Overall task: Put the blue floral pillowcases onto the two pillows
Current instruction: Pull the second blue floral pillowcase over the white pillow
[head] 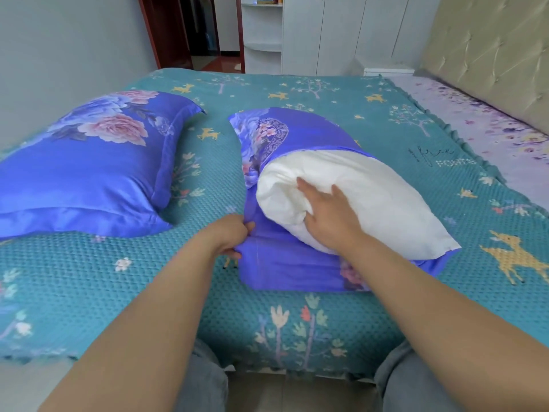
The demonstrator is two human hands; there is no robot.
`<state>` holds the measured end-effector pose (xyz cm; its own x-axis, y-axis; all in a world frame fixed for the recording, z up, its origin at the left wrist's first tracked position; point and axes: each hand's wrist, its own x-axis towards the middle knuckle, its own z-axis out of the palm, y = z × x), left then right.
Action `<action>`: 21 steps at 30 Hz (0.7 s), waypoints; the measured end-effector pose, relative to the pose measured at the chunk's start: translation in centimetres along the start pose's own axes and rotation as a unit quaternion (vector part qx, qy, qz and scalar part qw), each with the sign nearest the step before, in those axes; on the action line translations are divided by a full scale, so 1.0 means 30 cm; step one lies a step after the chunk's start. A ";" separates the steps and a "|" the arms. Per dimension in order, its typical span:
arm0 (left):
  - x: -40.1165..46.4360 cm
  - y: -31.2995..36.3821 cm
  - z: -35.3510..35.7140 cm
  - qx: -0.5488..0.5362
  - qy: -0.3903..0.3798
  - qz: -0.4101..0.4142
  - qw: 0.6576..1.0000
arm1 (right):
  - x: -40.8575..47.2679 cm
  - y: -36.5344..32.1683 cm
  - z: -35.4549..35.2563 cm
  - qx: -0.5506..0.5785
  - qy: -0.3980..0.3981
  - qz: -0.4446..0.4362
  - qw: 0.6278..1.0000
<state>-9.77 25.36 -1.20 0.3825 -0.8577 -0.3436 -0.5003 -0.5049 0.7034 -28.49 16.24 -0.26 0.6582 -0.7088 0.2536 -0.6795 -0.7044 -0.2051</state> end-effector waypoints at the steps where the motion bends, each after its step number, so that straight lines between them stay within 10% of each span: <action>1: -0.022 0.002 -0.042 0.058 0.001 0.026 0.998 | 0.003 0.011 -0.005 -0.030 -0.014 0.011 0.999; 8: -0.037 -0.075 -0.067 0.267 -0.066 -0.026 0.961 | -0.027 -0.054 0.095 -0.047 -0.162 -0.054 0.984; 12: -0.040 -0.034 -0.062 0.331 0.107 -0.007 0.938 | -0.036 -0.076 0.068 -0.101 -0.052 -0.055 0.992; 14: -0.053 0.003 -0.052 0.304 0.129 0.009 0.944 | -0.065 -0.111 0.064 -0.173 0.005 -0.051 0.983; 18: -0.056 0.027 -0.008 0.121 -0.076 -0.014 0.990 | -0.159 -0.209 0.106 -0.207 0.042 -0.010 0.977; 21: -0.057 0.048 0.001 -0.110 -0.100 -0.021 0.989 | -0.202 -0.227 0.129 -0.059 -0.096 0.031 0.993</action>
<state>-11.17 26.09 0.38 0.2274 -0.8499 -0.4753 -0.2986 -0.5254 0.7967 -26.60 25.17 -4.05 0.6559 -0.7527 0.0572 -0.7465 -0.6580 -0.0989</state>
